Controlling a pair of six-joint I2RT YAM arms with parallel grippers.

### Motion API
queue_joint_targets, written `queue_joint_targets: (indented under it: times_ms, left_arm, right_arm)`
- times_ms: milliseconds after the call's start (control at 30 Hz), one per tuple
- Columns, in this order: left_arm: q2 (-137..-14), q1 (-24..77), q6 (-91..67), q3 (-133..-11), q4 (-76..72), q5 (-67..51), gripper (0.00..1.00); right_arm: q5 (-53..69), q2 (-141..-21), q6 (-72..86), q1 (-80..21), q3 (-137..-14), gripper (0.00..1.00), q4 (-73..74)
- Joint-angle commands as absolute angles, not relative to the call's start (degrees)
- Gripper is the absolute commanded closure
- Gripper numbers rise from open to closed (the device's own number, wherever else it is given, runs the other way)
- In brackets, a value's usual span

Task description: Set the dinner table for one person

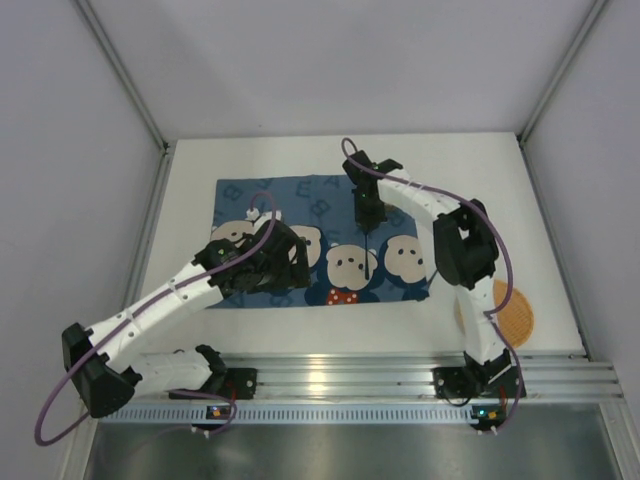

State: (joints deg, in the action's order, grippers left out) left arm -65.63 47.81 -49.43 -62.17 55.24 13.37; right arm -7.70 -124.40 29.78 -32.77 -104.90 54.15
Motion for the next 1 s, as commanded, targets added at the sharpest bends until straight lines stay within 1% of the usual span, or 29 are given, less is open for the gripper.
queue_joint_targets:
  times_ms: [0, 67, 167, 200, 233, 300, 333, 367, 467, 500, 567, 600, 667, 700, 733, 833, 967]
  left_arm:
    - [-64.69, 47.46, -49.4, -61.7, 56.25, 14.41, 0.02]
    - [-65.12, 47.46, -49.13, -61.96, 55.9, 14.15, 0.02]
    - [-65.92, 47.46, -48.69, -62.4, 55.37, 13.71, 0.02]
    - [-66.09, 47.46, -48.43, -62.66, 55.28, 13.62, 0.02]
    - [-66.53, 47.55, -48.25, -62.84, 55.2, 13.45, 0.01]
    - [-66.8, 47.46, -47.82, -63.02, 54.76, 13.27, 0.02]
    - [-67.06, 47.46, -47.64, -63.1, 54.67, 13.27, 0.02]
    - [-67.32, 47.55, -47.46, -63.19, 54.58, 13.18, 0.01]
    - [-67.59, 47.46, -46.85, -63.54, 54.76, 13.1, 0.01]
    - [-67.5, 47.55, -46.76, -63.46, 54.76, 13.18, 0.02]
    - [-67.24, 47.46, -46.5, -63.11, 54.49, 13.36, 0.02]
    - [-67.24, 47.46, -46.32, -62.58, 53.8, 13.45, 0.02]
    - [-67.24, 47.37, -46.23, -61.88, 52.92, 13.1, 0.02]
    - [-67.41, 47.37, -46.32, -61.27, 51.87, 12.4, 0.02]
    - [-67.67, 47.37, -46.23, -60.91, 51.07, 11.96, 0.02]
    - [-68.55, 47.37, -46.14, -59.85, 47.92, 9.85, 0.02]
    - [-71.1, 47.46, -44.57, -60.64, 46.5, 8.53, 0.02]
  right_arm:
    - [-8.0, -125.77, 30.23, -32.43, -107.49, 1.0, 54.4]
    - [-8.26, -126.47, 30.32, -32.43, -107.32, 0.99, 54.75]
    - [-8.17, -126.83, 30.15, -32.52, -106.79, 0.88, 54.76]
    - [-8.0, -126.74, 29.89, -32.52, -106.79, 0.84, 54.76]
    - [-8.17, -126.65, 29.8, -32.43, -106.79, 0.72, 54.76]
    - [-8.44, -125.87, 28.92, -32.52, -106.96, 0.63, 54.76]
    - [-8.61, -125.51, 28.39, -32.52, -107.14, 0.57, 54.84]
    - [-8.87, -124.9, 27.95, -32.52, -107.23, 0.55, 54.93]
    - [-10.19, -120.86, 25.58, -32.0, -106.35, 0.52, 56.07]
    - [-11.59, -117.11, 25.49, -31.82, -105.48, 0.52, 56.16]
    - [-12.65, -112.61, 25.66, -30.33, -100.83, 0.5, 55.99]
    - [-12.66, -108.15, 26.36, -27.89, -96.55, 0.49, 55.73]
    - [-11.69, -103.82, 26.98, -24.63, -91.78, 0.49, 54.68]
    - [-10.38, -100.23, 27.42, -20.96, -89.32, 0.49, 54.15]
    - [-9.59, -98.63, 27.51, -19.0, -84.51, 0.49, 53.62]
    - [-8.17, -95.45, 27.77, -13.12, -78.25, 0.49, 52.65]
    - [-7.65, -94.92, 28.12, -9.76, -73.31, 0.49, 52.56]
